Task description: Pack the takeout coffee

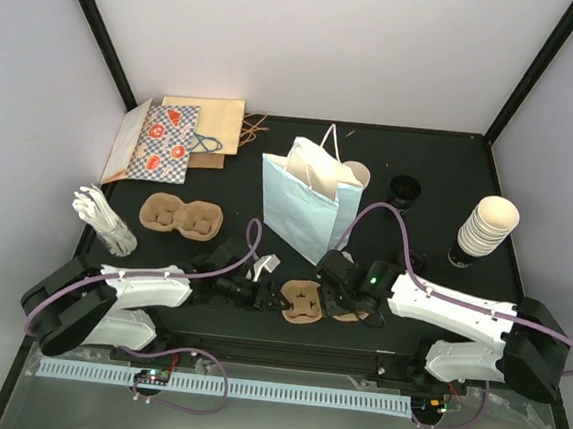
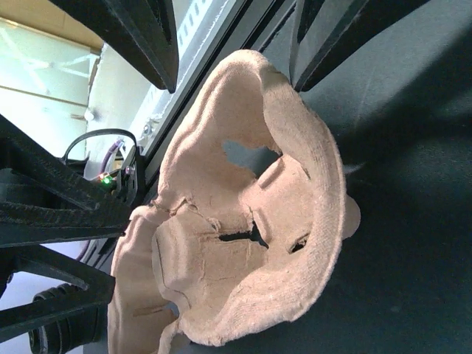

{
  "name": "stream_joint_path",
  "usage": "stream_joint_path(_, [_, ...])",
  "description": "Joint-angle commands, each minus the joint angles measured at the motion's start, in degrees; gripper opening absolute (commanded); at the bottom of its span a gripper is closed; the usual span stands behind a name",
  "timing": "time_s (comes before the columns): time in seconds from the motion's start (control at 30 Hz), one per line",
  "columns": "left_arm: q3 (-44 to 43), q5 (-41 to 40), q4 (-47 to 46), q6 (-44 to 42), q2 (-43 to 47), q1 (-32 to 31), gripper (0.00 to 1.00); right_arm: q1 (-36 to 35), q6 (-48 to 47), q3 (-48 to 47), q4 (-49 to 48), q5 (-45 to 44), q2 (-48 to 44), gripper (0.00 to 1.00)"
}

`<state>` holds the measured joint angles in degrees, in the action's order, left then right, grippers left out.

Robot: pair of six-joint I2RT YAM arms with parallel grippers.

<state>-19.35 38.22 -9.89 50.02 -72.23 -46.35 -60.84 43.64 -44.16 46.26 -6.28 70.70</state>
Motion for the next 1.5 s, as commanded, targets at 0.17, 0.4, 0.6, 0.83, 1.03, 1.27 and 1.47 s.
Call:
stream_joint_path(0.17, [-2.6,0.7,-5.4,2.2,-4.4,-3.4,0.42,-1.4,3.6,1.8,-3.0,-1.1,1.9,0.64])
stream_joint_path(0.4, [-4.0,0.6,-6.0,2.6,-6.8,-4.9,0.42,-1.4,3.9,2.0,-4.3,-2.9,3.9,0.63])
stream_joint_path(0.6, [-4.1,0.0,-5.1,2.5,-5.8,-5.0,0.45,-1.4,4.0,1.9,-6.1,-2.6,6.0,0.60])
stream_joint_path(0.83, [-6.2,-5.0,4.1,-0.8,-2.7,-5.0,0.51,-1.4,5.0,1.5,-6.2,-4.1,9.1,0.57])
stream_joint_path(1.03, [-8.0,-9.7,12.0,-3.7,2.2,-4.7,0.54,-1.4,5.2,2.0,-7.3,-3.9,9.9,0.51])
stream_joint_path(1.27, [-11.7,-14.7,22.0,-8.1,5.7,-3.9,0.55,-1.4,5.0,1.5,-7.2,-3.7,9.8,0.42])
stream_joint_path(1.47, [-13.3,-16.6,27.2,-10.0,9.3,-2.5,0.55,-1.4,5.0,1.1,-4.8,-4.2,7.2,0.41])
